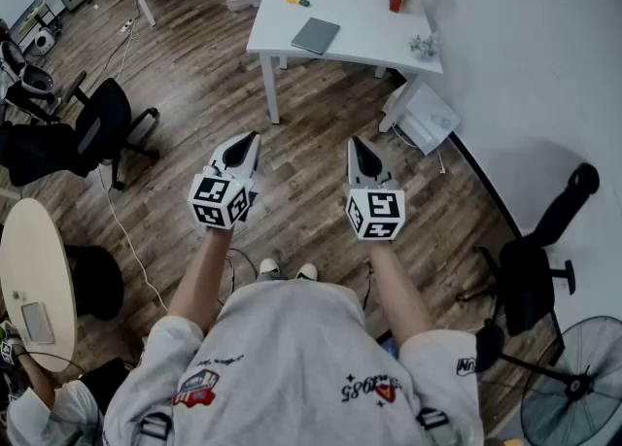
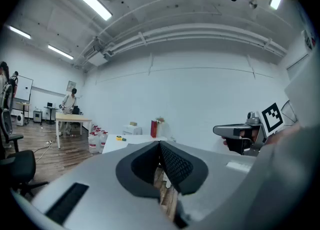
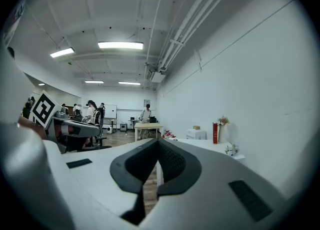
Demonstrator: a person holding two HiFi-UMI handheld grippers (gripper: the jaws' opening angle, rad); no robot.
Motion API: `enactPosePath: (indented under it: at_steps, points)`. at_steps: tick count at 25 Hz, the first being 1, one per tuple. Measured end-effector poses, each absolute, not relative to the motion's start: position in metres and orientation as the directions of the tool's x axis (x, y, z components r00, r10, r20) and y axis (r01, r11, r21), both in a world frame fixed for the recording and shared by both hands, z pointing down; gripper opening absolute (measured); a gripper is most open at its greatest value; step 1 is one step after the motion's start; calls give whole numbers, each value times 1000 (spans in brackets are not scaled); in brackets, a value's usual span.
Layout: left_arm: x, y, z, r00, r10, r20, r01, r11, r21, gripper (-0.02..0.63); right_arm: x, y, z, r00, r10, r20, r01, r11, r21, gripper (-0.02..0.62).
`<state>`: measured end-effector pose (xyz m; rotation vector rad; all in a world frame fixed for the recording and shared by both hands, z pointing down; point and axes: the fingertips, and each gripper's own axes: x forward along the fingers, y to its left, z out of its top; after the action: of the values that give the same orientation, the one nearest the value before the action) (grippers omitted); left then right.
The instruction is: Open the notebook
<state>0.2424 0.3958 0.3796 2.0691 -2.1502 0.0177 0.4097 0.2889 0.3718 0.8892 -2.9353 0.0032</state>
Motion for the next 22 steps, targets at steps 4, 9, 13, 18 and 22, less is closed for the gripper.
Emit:
enactPosePath:
  at_steps: [4, 9, 13, 18, 22]
  points:
    - [242, 397, 383, -36, -992, 125, -993, 50, 105, 5, 408, 291, 366, -830, -557, 37, -554, 830, 58, 2]
    - [247, 398, 384, -4, -993, 114, -993, 17, 113, 5, 408, 293, 361, -825, -564, 28, -557, 821, 124, 0]
    - [252, 394, 384, -4, -993, 120, -993, 18, 119, 5, 414, 290, 356, -814, -580, 37, -572, 811, 122, 100]
    - [260, 403, 389, -16, -992, 124, -990, 33, 138, 5, 422, 290, 361, -808, -587, 42, -578, 805, 133, 196]
    - [260, 406, 397, -30, -990, 139, -989, 49, 139, 5, 422, 289, 367, -819, -572, 43, -564, 817, 117, 235]
